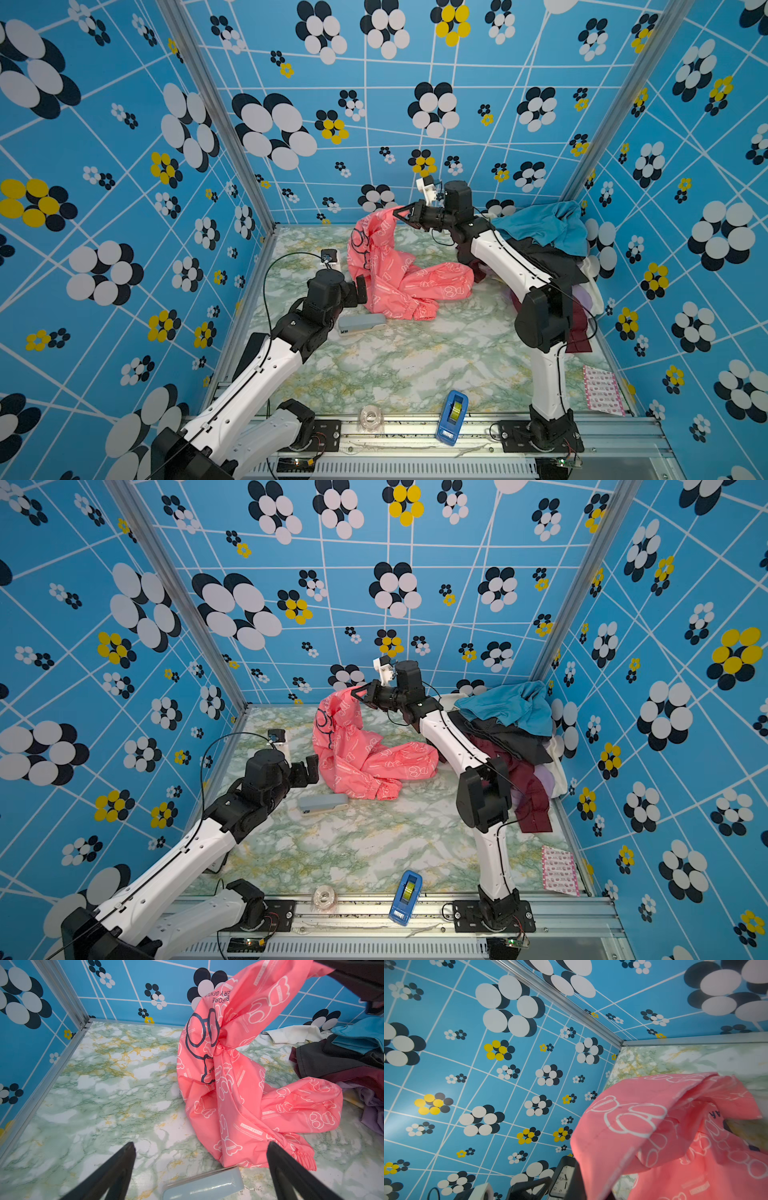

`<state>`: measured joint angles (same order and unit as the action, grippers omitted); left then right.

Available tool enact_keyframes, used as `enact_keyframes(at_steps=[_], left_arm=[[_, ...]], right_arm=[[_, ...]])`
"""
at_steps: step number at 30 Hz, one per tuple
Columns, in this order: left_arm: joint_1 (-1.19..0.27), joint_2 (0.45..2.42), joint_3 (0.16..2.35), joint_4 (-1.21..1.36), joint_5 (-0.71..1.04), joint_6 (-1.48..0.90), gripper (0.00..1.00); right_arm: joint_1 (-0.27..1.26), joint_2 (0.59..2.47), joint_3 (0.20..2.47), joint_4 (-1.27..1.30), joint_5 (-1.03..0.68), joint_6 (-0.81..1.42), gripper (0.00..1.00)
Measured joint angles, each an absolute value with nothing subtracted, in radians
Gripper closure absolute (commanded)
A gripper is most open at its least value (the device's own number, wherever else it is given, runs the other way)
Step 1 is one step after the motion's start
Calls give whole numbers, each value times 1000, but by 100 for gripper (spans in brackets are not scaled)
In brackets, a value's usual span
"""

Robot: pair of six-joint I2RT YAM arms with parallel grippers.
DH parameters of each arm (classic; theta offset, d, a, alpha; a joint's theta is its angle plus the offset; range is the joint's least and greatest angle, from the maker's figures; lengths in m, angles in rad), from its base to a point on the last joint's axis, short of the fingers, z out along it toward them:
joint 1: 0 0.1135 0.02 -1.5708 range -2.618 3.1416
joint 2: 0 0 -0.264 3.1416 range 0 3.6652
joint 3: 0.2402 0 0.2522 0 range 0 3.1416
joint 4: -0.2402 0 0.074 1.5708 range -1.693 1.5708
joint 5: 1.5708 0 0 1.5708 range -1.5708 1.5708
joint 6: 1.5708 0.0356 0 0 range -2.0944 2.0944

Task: Pick out a specific cloth from the pile
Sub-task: 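Lower the pink jacket onto the table and open the right gripper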

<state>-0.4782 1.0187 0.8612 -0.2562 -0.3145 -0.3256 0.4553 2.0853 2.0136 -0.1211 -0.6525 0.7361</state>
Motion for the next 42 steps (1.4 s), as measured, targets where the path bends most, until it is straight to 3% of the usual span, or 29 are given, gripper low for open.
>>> enact_keyframes(at_steps=[6,18,21,24,27,30,42], left_arm=[[-478,1080,888,-267,-315,-322,1],[-478,1086,907,-270,-314,-323,1],[-478,1090,907,-270,-314,-323,1],[-478,1090,907,-270,-313,-323,1],[-478,1090,907,-270,-310,-326,1],[-478,1090,907,-271,-310,-330,1],[-478,1090,907,-291,-313,-330,1]], right_arm=[[456,1968,1926,-358,-538,569,100],[469,1953,1729,-701,-289,426,99],[469,1953,1679,-709,-269,429,84],[470,1953,1629,-712,-263,440,52],[476,1962,1594,-699,-265,449,40],[487,1988,1577,-677,-281,466,36],[495,2083,1541,-435,-413,590,36]])
